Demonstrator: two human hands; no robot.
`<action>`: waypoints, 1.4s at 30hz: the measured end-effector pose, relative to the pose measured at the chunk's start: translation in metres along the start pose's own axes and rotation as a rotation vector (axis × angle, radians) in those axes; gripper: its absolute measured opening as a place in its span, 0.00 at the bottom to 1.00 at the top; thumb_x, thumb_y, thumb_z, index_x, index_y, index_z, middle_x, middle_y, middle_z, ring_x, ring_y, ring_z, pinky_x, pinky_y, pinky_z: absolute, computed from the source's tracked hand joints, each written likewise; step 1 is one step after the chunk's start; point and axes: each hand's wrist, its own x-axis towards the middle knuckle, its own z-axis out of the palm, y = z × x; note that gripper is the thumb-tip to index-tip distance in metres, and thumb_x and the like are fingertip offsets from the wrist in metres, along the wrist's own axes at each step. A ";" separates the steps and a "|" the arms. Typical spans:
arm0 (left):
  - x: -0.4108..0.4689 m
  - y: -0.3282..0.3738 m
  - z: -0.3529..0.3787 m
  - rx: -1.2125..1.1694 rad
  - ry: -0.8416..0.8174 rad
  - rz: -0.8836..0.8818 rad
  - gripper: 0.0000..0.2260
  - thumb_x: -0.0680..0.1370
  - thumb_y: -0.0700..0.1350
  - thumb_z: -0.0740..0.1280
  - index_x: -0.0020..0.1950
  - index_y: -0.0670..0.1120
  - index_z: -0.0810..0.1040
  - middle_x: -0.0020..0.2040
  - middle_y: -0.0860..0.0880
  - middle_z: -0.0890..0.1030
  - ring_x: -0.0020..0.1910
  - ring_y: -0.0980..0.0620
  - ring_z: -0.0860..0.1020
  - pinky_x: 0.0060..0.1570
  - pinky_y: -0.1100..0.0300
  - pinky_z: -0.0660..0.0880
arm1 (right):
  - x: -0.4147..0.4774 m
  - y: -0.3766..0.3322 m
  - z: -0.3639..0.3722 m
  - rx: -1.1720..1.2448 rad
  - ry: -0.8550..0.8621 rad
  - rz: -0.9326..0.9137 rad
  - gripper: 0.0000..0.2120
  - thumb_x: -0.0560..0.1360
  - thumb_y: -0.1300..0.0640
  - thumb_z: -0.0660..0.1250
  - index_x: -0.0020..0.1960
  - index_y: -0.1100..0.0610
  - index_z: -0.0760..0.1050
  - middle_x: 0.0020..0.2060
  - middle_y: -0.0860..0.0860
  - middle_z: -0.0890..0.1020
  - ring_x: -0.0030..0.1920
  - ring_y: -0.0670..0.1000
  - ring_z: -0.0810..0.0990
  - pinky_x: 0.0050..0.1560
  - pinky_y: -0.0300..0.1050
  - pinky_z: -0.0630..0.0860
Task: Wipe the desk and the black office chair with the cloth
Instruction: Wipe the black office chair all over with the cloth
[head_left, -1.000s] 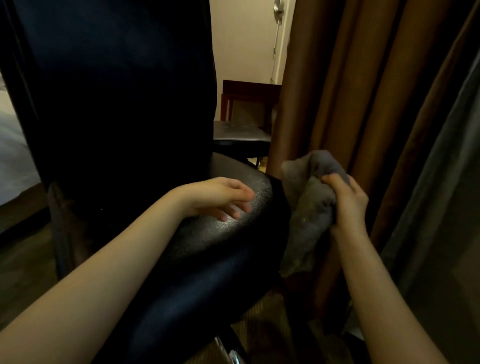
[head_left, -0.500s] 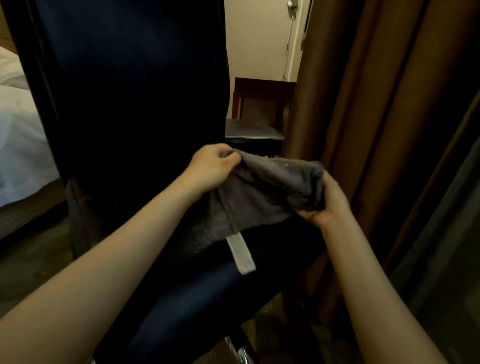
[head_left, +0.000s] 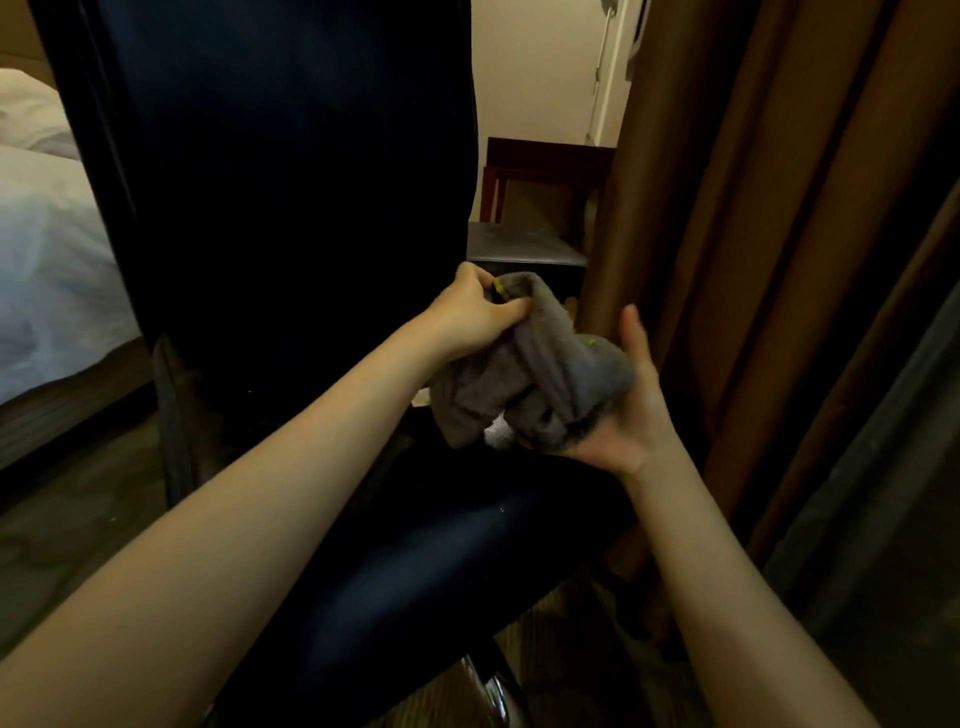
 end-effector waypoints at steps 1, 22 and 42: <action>-0.002 -0.002 -0.001 -0.007 -0.003 0.016 0.17 0.77 0.52 0.65 0.58 0.43 0.68 0.48 0.46 0.75 0.49 0.48 0.76 0.49 0.54 0.75 | 0.003 0.002 0.002 -0.032 -0.019 0.006 0.27 0.56 0.44 0.78 0.49 0.60 0.83 0.47 0.57 0.83 0.47 0.55 0.82 0.51 0.48 0.78; -0.040 -0.099 -0.088 0.389 -0.421 0.010 0.11 0.70 0.36 0.73 0.48 0.49 0.78 0.52 0.47 0.77 0.54 0.51 0.74 0.56 0.59 0.71 | -0.045 0.047 -0.004 -1.577 0.131 -0.422 0.28 0.61 0.62 0.77 0.56 0.45 0.74 0.50 0.44 0.80 0.49 0.41 0.78 0.50 0.36 0.75; -0.035 -0.058 -0.026 0.451 -0.593 0.067 0.12 0.75 0.33 0.63 0.40 0.49 0.77 0.38 0.50 0.76 0.41 0.54 0.73 0.48 0.58 0.70 | -0.078 0.106 -0.008 -1.830 -0.057 -0.792 0.31 0.63 0.45 0.69 0.64 0.52 0.75 0.58 0.50 0.79 0.53 0.55 0.78 0.50 0.52 0.76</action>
